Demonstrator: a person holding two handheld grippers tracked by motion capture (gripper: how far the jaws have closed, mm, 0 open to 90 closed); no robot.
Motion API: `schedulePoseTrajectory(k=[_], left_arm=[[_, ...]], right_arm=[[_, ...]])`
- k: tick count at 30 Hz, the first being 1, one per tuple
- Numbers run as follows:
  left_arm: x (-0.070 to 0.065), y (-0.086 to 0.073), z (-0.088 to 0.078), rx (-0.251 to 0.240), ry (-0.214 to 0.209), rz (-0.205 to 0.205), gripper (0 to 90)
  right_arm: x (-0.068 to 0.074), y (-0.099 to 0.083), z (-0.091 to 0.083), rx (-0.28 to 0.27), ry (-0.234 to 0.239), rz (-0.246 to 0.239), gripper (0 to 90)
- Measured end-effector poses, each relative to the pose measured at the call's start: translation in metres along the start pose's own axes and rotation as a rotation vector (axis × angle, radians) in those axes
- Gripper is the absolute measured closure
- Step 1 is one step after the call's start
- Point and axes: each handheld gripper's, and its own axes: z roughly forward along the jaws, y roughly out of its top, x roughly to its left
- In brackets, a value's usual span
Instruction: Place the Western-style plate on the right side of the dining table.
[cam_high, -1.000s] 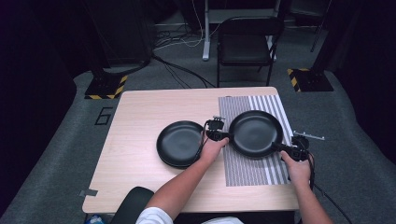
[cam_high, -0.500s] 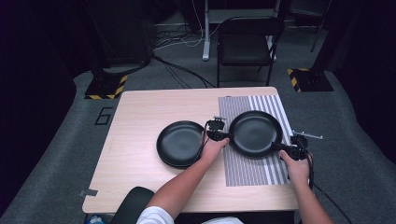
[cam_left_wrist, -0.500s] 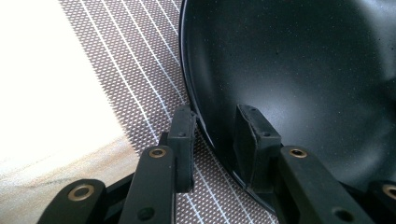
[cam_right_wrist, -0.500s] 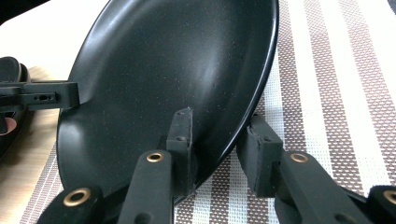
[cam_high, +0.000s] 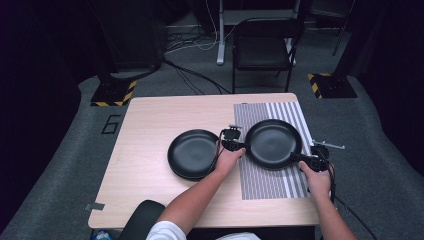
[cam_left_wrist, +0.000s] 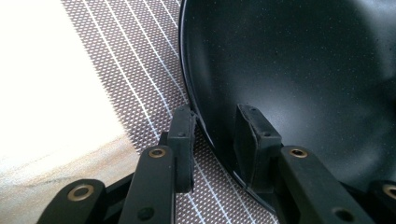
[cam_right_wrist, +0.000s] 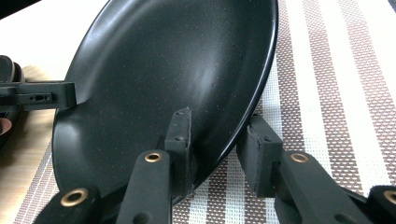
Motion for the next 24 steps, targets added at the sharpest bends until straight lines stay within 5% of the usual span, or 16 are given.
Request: schedulePoseTrajectory(k=[13,24], left_arm=[[-0.0044,0.0026,0.0017,-0.010,0.012,0.034,66.8],[-0.0068,0.0013,0.0031,-0.001,0.011,0.057,62.7]], right_arm=[[-0.0068,-0.0044,0.0070,0.050,-0.038,0.048,60.8],[-0.0042,-0.0057,0.0060,0.037,-0.066,-0.007,58.4]])
